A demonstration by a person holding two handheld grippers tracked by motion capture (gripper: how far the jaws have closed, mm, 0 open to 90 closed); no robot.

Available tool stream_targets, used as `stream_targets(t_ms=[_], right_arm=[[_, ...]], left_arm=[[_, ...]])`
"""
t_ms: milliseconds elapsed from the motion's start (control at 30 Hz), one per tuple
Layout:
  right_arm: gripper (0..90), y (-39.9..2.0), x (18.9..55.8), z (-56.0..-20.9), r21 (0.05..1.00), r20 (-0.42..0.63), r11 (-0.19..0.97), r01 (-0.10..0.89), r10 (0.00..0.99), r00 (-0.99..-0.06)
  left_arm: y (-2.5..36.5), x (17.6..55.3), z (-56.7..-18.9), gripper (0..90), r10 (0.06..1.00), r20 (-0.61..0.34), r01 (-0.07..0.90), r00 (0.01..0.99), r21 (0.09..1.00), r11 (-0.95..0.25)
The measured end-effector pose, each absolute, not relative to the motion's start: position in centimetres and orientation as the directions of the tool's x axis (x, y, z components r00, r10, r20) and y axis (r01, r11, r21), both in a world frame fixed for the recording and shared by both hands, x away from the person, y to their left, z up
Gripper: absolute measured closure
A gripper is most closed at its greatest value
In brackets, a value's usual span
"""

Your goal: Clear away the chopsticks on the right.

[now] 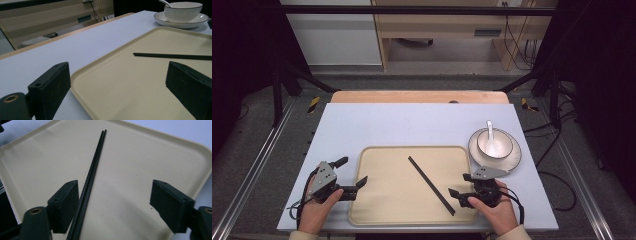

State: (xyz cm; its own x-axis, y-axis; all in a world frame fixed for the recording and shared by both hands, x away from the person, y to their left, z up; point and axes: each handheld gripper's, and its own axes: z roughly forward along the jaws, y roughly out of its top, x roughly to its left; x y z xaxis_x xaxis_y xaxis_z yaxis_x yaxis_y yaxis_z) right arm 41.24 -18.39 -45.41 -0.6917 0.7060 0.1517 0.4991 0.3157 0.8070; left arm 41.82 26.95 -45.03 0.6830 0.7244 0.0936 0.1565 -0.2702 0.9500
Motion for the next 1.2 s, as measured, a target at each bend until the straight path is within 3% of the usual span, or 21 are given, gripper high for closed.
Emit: stream_targets(t_ms=[167,300,433,467,533,733,900,1200], right_arm=[[21.7,-20.4,41.3,-45.1,0.823,0.146,0.304,0.480,0.703,-0.696],[21.8,-22.1,41.2,-45.3,0.816,0.145,0.308,0.490,0.711,-0.688],[16.2,-23.1,41.1,-45.5,0.822,0.124,0.307,0.479,0.726,-0.677],[14.5,-23.4,41.0,-45.6,0.826,0.113,0.309,0.472,0.730,-0.675],[13.4,-24.1,40.7,-45.8,0.841,0.060,0.320,0.437,0.746,-0.663],[13.9,-24.9,40.4,-45.6,0.871,0.053,0.291,0.396,0.745,-0.665],[14.1,-25.0,40.5,-45.7,0.868,0.076,0.287,0.405,0.730,-0.680],[12.4,-25.1,40.8,-45.8,0.858,0.102,0.270,0.436,0.743,-0.662]], left_arm=[[25.1,41.6,-44.2,7.8,0.688,0.058,0.183,0.723,0.945,-0.273],[23.0,41.9,-44.1,17.1,0.663,0.035,0.233,0.747,0.922,-0.311],[21.0,42.4,-44.3,37.4,0.643,0.011,0.278,0.766,0.896,-0.346],[20.1,42.8,-44.5,37.4,0.635,0.011,0.295,0.773,0.879,-0.375],[18.0,43.5,-44.9,54.5,0.626,0.016,0.333,0.780,0.836,-0.436],[14.8,44.8,-45.8,78.1,0.605,0.007,0.378,0.797,0.774,-0.508],[12.8,46.1,-46.5,87.0,0.602,-0.011,0.418,0.799,0.729,-0.541],[11.6,47.6,-46.9,89.4,0.631,-0.007,0.456,0.776,0.697,-0.553]])
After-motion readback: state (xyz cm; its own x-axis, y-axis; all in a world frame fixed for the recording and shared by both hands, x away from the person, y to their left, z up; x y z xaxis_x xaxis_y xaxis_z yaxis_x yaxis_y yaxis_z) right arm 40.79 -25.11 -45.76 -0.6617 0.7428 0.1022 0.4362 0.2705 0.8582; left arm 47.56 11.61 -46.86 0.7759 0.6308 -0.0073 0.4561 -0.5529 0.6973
